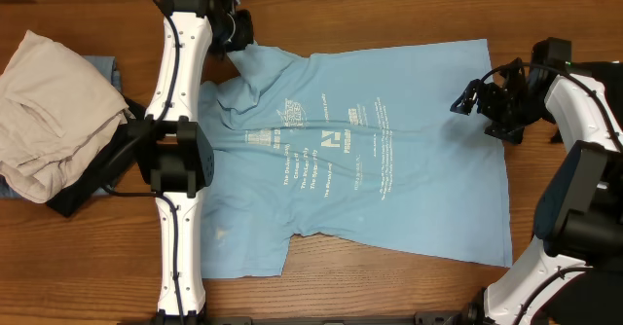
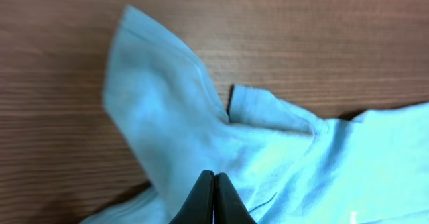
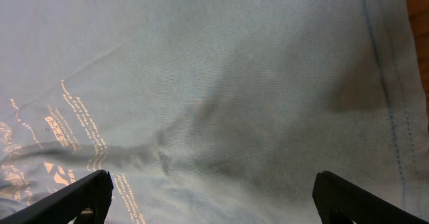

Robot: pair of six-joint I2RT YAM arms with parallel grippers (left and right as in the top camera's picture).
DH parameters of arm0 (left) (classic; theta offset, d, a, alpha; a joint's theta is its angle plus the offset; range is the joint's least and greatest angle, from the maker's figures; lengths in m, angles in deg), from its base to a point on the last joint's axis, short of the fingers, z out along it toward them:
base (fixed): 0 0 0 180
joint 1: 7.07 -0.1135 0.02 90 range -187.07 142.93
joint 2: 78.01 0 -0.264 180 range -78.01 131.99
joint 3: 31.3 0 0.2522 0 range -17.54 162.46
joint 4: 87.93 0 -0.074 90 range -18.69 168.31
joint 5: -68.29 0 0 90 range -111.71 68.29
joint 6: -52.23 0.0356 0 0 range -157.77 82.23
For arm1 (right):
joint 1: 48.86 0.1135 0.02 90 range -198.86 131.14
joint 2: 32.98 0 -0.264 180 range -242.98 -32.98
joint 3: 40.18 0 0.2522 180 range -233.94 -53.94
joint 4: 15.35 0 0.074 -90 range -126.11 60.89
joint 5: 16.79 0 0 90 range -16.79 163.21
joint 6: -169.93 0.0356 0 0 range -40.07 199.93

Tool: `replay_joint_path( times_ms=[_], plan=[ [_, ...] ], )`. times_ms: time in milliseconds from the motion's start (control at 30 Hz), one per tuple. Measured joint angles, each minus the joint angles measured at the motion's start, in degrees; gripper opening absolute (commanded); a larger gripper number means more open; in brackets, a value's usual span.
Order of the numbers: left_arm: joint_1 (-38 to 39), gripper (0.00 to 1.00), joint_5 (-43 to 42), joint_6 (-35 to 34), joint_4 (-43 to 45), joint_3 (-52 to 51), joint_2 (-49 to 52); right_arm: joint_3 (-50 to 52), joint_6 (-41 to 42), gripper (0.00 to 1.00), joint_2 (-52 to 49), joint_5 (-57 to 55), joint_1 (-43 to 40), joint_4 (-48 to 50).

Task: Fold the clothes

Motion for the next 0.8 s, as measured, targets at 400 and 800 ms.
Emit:
replay_joint_path(
  times_ms=[400,800],
  plan=[
    [2.58,0.04,-2.78,-2.75,2.49,0.55,8.46,0.00,0.00,1.00,0.00,0.00,-0.02,0.02],
    [1.92,0.44,4.59,0.98,29.83,1.77,13.57,0.00,0.00,1.00,0.00,0.00,0.00,0.02]
  ],
)
